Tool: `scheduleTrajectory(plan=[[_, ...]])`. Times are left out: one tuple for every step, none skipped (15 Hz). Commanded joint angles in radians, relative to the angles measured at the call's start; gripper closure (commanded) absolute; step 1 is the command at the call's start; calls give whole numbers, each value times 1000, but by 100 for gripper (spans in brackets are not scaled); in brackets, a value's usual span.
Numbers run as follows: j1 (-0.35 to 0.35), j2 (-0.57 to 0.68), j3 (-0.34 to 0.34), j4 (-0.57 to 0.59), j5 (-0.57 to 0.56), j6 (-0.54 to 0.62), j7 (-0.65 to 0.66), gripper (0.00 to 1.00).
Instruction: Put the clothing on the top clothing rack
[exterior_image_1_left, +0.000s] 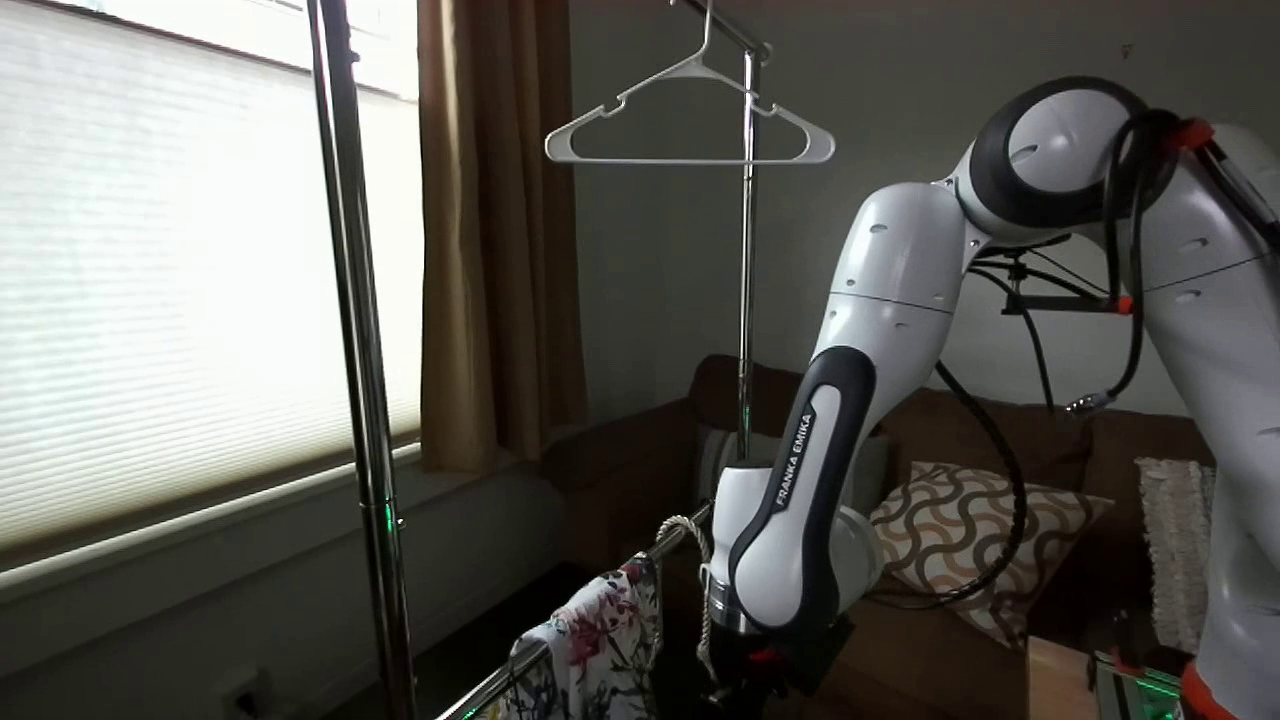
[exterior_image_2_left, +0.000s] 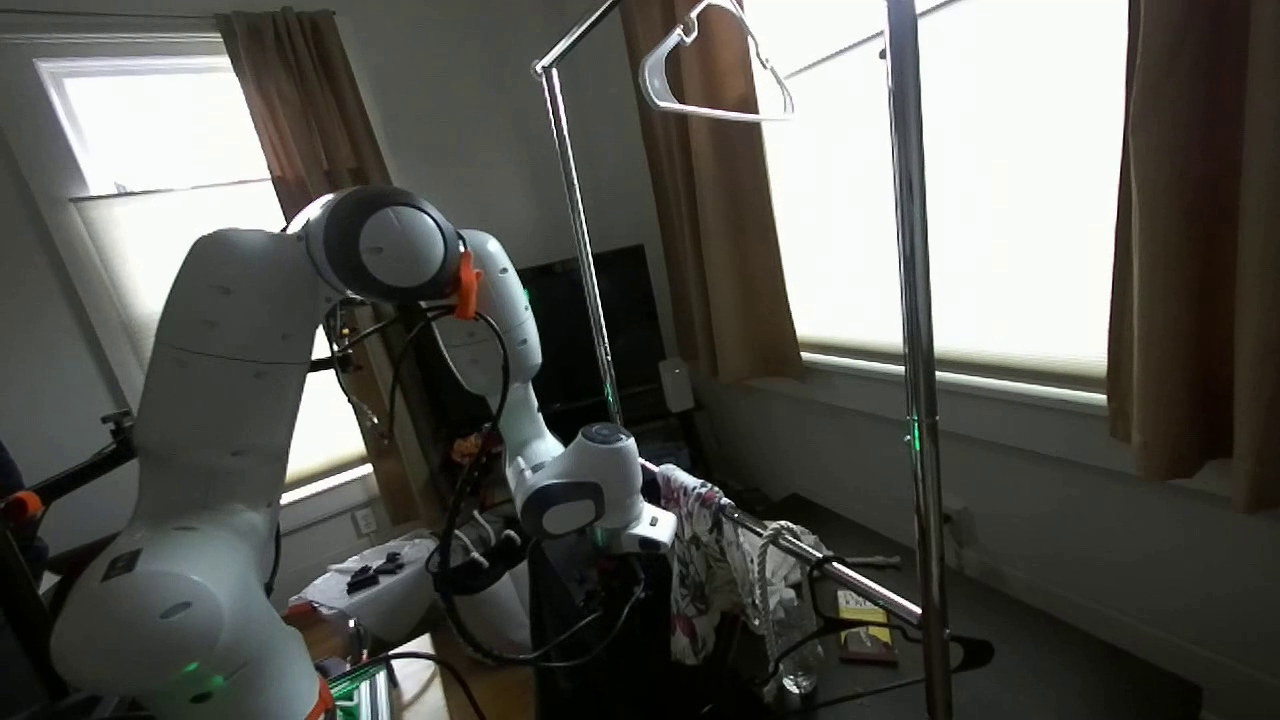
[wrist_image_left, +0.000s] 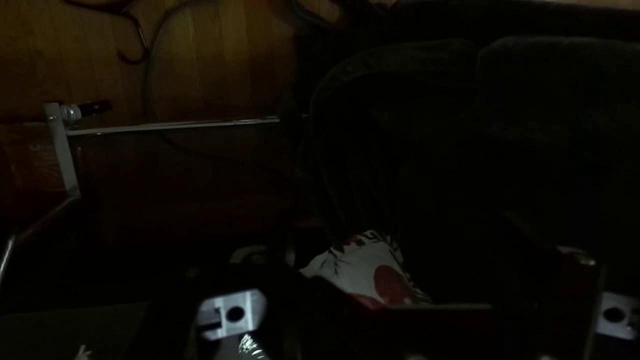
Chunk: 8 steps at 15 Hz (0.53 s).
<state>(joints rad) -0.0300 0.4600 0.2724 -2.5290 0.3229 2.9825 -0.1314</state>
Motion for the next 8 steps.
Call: scheduleTrajectory(plan=[[-17,-1,9,4,-36,0,28,0],[10,-4,-9,-5,-56,30,32,0],[-4,14,12,-7,-54,76,17,0],[-38,38,48,-3,-51,112,-5,0],[-66,64,71,5,-57,127,-12,0],[-94,88,94,9,-69,136,-18,0],[-129,122,122,13,-90,163,-41,0],[-120,152,105,16,-124,204,-42,0]])
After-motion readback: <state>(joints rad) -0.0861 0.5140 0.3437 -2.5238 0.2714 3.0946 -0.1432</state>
